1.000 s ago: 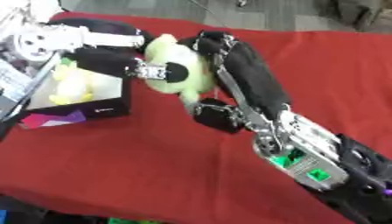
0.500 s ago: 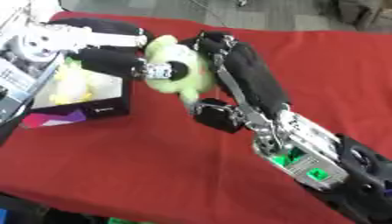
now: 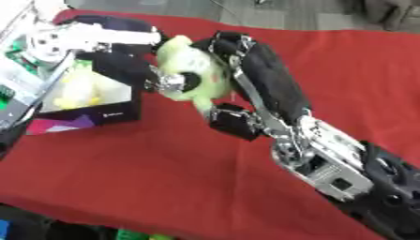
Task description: Pick up the objects with one hand, pass them to the other hand, and then place them into the box on the other side of the table.
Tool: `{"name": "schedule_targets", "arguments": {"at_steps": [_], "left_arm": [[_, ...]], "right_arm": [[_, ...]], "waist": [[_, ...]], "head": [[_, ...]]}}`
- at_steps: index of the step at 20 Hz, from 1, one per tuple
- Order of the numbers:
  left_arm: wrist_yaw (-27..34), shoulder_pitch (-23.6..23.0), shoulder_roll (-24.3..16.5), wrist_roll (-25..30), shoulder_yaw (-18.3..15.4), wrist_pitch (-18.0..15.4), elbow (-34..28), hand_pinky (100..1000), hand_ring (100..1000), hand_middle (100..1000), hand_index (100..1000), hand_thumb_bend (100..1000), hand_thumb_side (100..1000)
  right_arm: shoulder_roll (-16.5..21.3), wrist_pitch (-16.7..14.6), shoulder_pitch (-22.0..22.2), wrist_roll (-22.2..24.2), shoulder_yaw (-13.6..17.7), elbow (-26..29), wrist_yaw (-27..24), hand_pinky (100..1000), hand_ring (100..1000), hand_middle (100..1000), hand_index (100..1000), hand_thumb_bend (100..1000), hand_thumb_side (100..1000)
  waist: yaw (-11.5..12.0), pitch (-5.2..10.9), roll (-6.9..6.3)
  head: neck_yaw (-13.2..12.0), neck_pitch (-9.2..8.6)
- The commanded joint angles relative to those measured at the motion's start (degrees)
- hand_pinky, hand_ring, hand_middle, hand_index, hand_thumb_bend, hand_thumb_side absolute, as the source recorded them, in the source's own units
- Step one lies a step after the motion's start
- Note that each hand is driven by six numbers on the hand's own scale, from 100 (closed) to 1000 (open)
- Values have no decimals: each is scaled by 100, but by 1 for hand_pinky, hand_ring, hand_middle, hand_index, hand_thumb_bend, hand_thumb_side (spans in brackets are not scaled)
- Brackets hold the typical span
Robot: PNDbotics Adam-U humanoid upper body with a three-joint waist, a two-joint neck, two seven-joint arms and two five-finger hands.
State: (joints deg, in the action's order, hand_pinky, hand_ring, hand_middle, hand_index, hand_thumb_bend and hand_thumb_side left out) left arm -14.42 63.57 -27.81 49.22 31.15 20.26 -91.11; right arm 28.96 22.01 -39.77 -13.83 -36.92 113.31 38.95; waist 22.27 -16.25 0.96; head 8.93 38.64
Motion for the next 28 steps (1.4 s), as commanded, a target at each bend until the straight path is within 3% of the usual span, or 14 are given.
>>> {"name": "schedule_targets", "arguments": {"at_steps": [1,4,9,14,18,24,28], "left_arm": [[81,95,-115,35,-82,396,25,956,695,516,525,100,249],[143,96,-117,-195,-91,558,21,926,607,467,466,100,245],[253,98,-117,-549,-79,828,74,905,563,426,422,100,245],[362,105,-102,-1004,-119,1139,184,890,519,372,388,100,247],[510,104,-88,-1304,-146,1281,298,883,497,342,369,100,246],[650,80,-100,-1585,-204,1345,461,881,478,325,348,100,245],[790,41,-128,-1832,-325,1389,568,884,469,319,343,100,244]], "right_arm": [[42,11,-83,-8,45,128,141,694,542,526,602,100,100],[46,52,-74,48,37,128,246,699,565,549,625,100,100],[63,52,-66,181,27,128,398,720,607,591,663,100,100],[93,59,-50,498,26,128,672,790,738,722,745,296,100],[115,93,-35,881,29,128,970,843,816,793,816,381,100],[136,105,-15,1420,38,128,1385,896,888,874,904,394,213],[147,151,8,1575,50,128,1554,906,903,890,921,394,230]], "waist": [[2,141,-29],[1,148,-22],[-6,163,-22],[-19,187,-26],[-27,208,-29],[-37,239,-30],[-43,263,-26]], "head": [[-16,-12],[-29,-19],[-64,-27],[-93,-21],[-122,-24],[-160,-38],[-209,-44]]}}
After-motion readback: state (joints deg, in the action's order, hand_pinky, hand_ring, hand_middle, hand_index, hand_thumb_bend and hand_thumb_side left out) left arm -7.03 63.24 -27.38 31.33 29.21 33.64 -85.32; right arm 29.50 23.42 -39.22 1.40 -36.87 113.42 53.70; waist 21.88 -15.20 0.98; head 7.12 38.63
